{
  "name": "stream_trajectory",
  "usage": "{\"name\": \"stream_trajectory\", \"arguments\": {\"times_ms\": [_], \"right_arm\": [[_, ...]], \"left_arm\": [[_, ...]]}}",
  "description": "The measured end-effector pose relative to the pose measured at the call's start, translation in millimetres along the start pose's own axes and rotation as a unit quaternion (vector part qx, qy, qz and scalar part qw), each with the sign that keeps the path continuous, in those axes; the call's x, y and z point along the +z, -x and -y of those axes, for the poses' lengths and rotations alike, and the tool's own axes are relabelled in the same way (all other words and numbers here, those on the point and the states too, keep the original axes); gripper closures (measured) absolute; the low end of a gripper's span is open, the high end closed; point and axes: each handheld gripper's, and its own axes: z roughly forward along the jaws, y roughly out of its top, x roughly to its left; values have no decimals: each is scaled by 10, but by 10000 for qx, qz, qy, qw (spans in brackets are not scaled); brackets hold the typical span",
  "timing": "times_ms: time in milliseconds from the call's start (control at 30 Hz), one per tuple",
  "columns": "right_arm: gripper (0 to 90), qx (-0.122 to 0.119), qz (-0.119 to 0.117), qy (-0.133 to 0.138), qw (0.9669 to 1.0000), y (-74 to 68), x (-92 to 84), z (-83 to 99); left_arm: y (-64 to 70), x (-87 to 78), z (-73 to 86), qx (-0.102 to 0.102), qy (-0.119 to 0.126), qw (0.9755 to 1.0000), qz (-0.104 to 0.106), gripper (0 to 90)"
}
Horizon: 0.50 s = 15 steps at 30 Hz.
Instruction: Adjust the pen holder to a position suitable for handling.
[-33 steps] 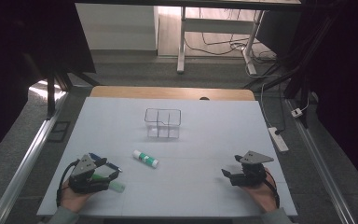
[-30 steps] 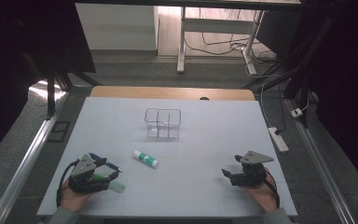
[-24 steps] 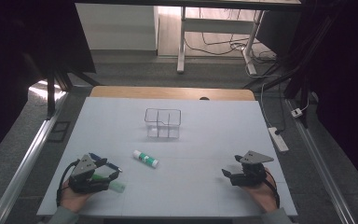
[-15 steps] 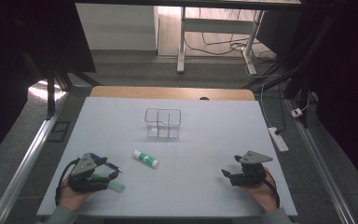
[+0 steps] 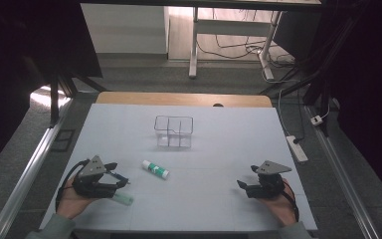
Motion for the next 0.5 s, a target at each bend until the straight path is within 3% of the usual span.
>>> {"name": "stream_trajectory", "arguments": {"times_ms": [167, 500], "right_arm": [[218, -10, -4, 9, 10000, -1, -2, 0], [218, -20, -21, -10, 10000, -1, 7, 3]], "left_arm": [[-27, -59, -158, 355, -341, 9987, 139, 308], [-96, -72, -310, 664, -561, 9960, 196, 313]]}}
